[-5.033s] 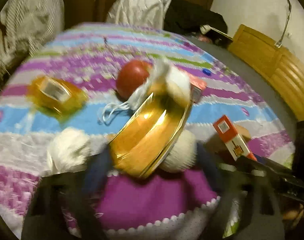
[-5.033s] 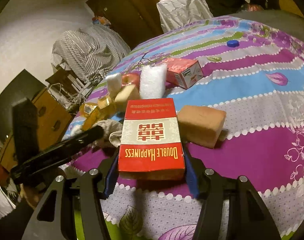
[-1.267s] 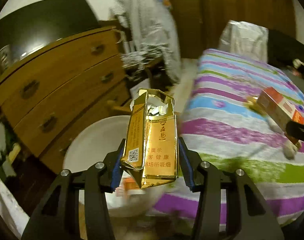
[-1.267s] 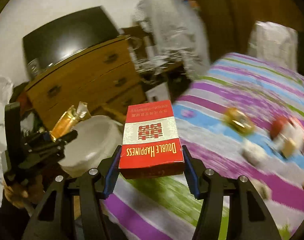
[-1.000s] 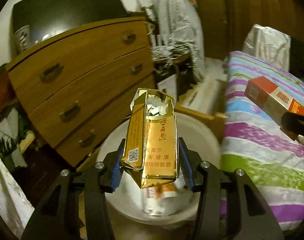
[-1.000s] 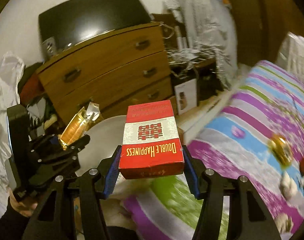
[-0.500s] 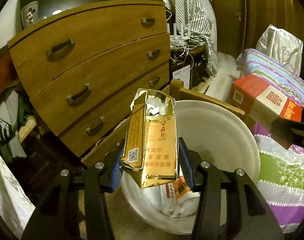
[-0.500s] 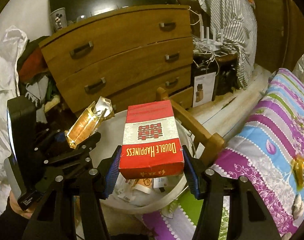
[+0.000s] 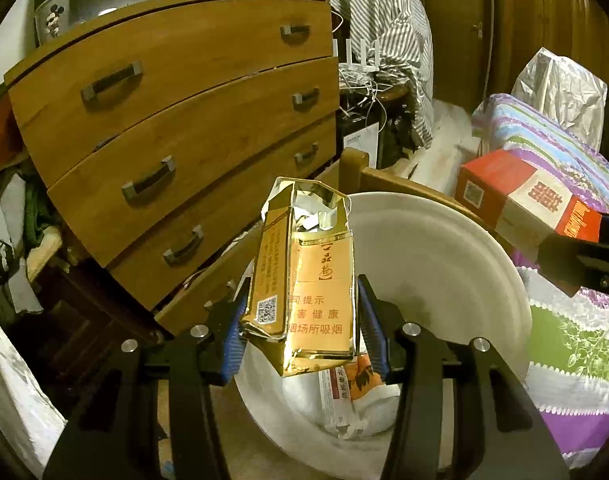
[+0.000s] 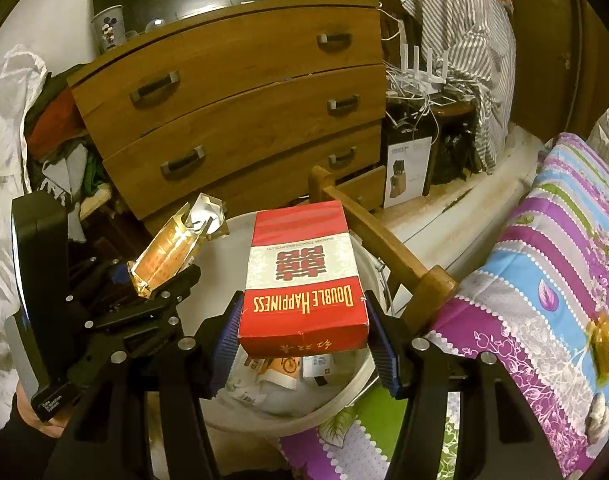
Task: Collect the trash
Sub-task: 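Open both tools to drop the red box and gold pack into the bucket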
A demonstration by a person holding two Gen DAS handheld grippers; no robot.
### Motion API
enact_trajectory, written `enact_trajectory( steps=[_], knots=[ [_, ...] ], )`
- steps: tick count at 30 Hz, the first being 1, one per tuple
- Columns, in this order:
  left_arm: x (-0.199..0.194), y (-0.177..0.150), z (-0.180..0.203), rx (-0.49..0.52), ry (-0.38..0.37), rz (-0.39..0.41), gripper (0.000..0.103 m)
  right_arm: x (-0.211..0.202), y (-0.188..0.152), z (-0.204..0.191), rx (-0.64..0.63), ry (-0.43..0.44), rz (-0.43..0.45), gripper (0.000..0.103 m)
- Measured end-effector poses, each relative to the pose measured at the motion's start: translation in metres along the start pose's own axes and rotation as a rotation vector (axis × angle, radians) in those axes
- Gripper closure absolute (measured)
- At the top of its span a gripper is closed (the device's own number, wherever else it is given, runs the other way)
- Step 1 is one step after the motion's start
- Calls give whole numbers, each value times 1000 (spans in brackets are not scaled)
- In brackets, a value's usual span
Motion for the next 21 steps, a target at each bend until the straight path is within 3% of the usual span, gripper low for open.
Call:
enact_trajectory(
  steps=[8, 9, 10, 11, 21],
  knots=[
    [3, 1, 4, 13, -16, 1, 52, -1, 5, 2, 3, 7, 10, 39],
    [3, 0, 5, 17, -14, -4, 45, -1, 6, 3, 6, 5, 13, 39],
    [4, -1, 4, 15, -7, -8, 28, -3, 6, 6, 10, 2, 16, 39],
    [4, -1, 4, 7, -3, -7, 21, -3, 6, 7, 14, -1, 17, 39],
    [3, -2, 5, -3, -10, -5, 19, -11, 0, 19, 27, -16, 33, 39]
  ],
)
Point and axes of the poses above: each gripper's, at about its wrist camera, not at the fingertips, and x roughly the way its jaws point, z to its right, y to its top, the point moved 9 cm from there along x, roughly the way its jaws point, and after that the axes turned 13 degrees about -y, right-handed, at the moved point
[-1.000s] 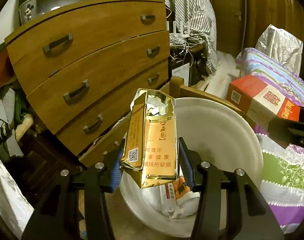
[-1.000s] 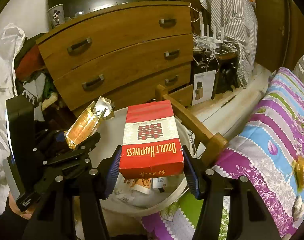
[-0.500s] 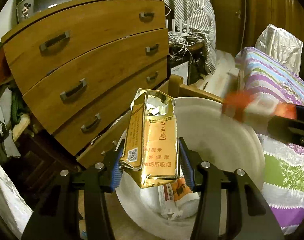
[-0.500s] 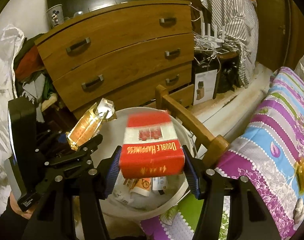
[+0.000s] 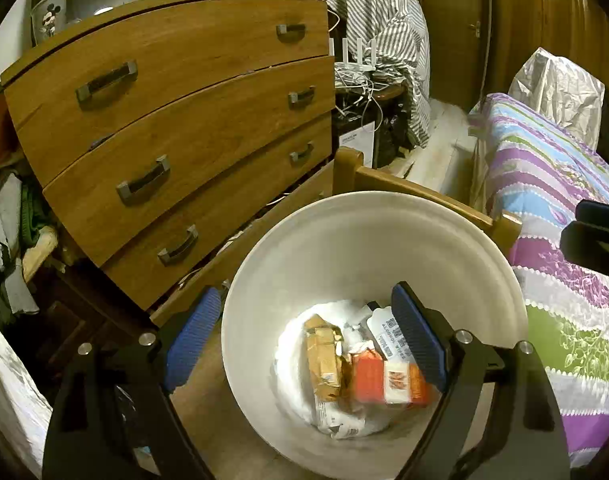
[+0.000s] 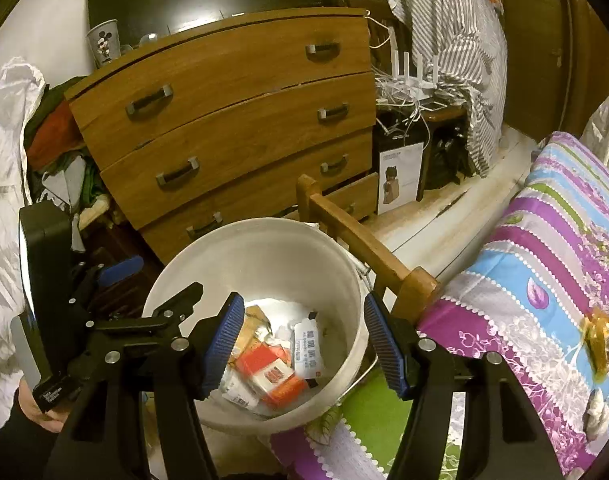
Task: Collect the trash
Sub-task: 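Open both tools to drop the red box and gold pack into the bucket, then move both tools back toward the remaining items on the bed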
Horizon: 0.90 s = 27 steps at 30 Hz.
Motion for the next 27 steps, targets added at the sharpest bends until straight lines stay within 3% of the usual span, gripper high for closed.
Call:
enact_trajectory(
  steps=[9, 18, 27],
  knots=[
    [-6, 0, 4, -18, 0, 12, 19, -17, -6, 13, 4, -53, 67, 39],
    [-34, 13, 25, -58, 7, 98, 19, -59, -12, 56, 55, -188, 246, 35],
    [-74, 23, 83, -27, 2, 222, 13, -116, -39, 123, 123, -354, 428, 32]
  ],
)
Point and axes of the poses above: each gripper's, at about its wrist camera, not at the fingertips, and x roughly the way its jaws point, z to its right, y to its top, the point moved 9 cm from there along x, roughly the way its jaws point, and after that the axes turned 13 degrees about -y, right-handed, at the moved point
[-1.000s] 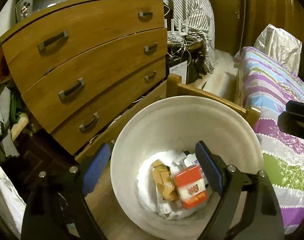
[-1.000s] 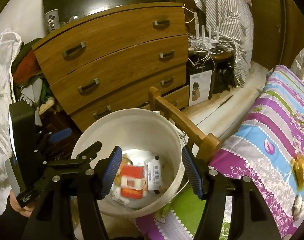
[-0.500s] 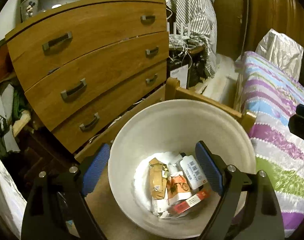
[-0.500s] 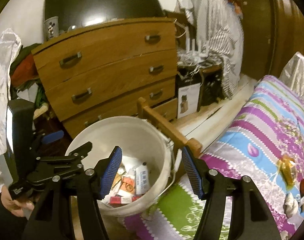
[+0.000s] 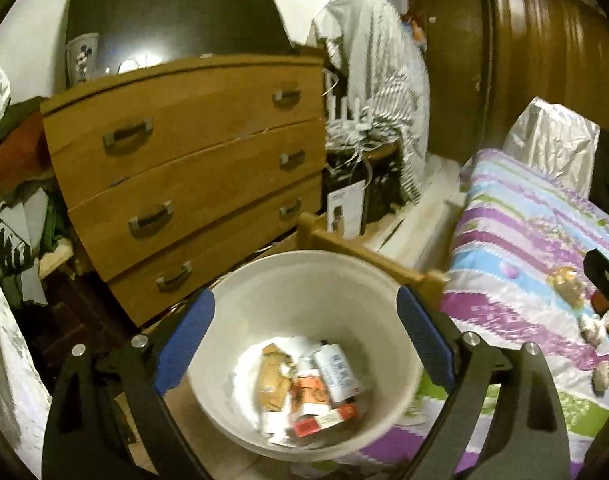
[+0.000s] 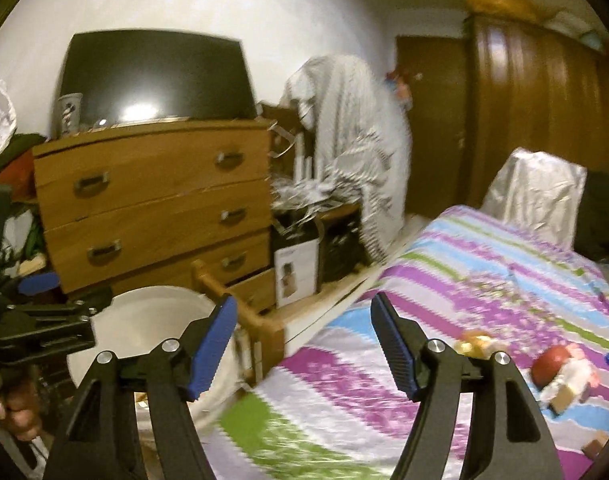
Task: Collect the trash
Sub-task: 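Move both tools back toward the remaining items on the bed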
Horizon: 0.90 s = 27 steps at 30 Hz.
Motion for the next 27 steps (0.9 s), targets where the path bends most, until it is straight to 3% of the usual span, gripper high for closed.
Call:
enact_trajectory(
  steps=[6, 12, 17, 22, 24, 27],
  knots=[
    [-9, -4, 59, 77, -48, 36, 8, -20, -14, 74, 42, -121, 60, 26],
    [12, -39, 121, 150, -122, -52, 7, -28, -48, 161, 88, -236, 31, 24],
    [31, -77, 171, 235, -174, -128, 7, -32, -91, 258, 183, -321, -50, 24],
    [51, -115, 209, 256, -229, -218, 7, -30, -144, 376, 447, -384, -177, 23],
    [58, -125, 221, 258, -249, -247, 7, -19, -170, 417, 542, -385, -253, 24],
    [70, -136, 240, 279, -267, -271, 7, 9, -195, 445, 620, -342, -343, 25]
  ],
)
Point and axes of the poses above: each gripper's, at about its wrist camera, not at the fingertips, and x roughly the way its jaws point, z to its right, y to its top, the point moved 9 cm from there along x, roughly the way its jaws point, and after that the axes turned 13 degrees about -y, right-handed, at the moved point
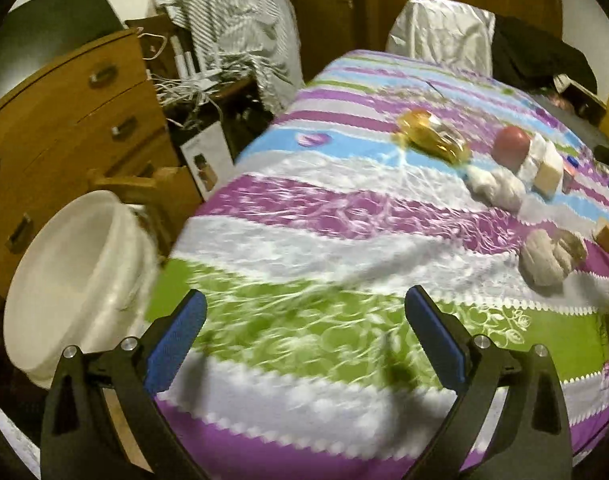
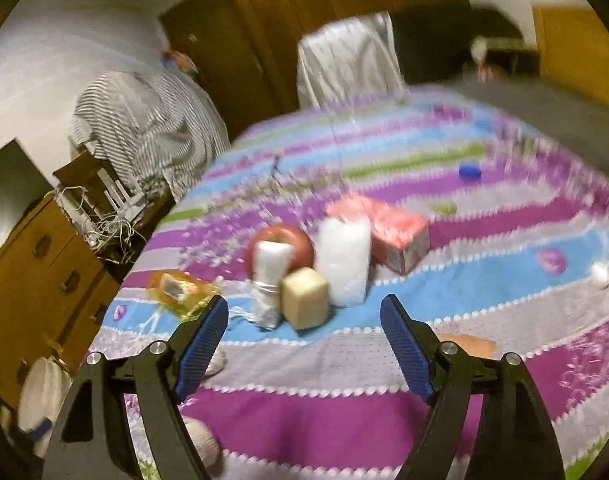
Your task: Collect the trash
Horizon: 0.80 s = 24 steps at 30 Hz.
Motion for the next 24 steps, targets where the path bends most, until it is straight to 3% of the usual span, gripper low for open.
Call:
enact_trajectory(
  steps=[7, 10, 14, 16, 18, 19, 20, 24],
  knots=[
    [35, -10, 10, -3, -6, -55, 7, 95, 17, 3, 138, -32, -184, 25],
    [37, -12, 10, 6, -5, -37, 6, 123, 21, 3, 192, -40, -233, 27],
    [38, -12, 9, 5, -22, -29, 6, 147, 19, -3, 253, -25, -294, 49],
    [39, -11, 9, 11, -24, -24, 6, 154, 18, -6, 258, -4, -297, 50],
    [40, -10, 10, 17, -24, -19, 6, 147, 14, -13, 234, 19, -297, 51],
    [40, -10, 10, 16, -29, -16, 6, 135, 7, -20, 236, 82, -312, 51],
    [41, -10, 10, 14, -34, -15, 6, 118, -2, -30, 234, 159, -327, 51],
    [42, -10, 10, 14, -38, -13, 5, 37, -27, -53, 183, 297, -306, 51]
  ],
)
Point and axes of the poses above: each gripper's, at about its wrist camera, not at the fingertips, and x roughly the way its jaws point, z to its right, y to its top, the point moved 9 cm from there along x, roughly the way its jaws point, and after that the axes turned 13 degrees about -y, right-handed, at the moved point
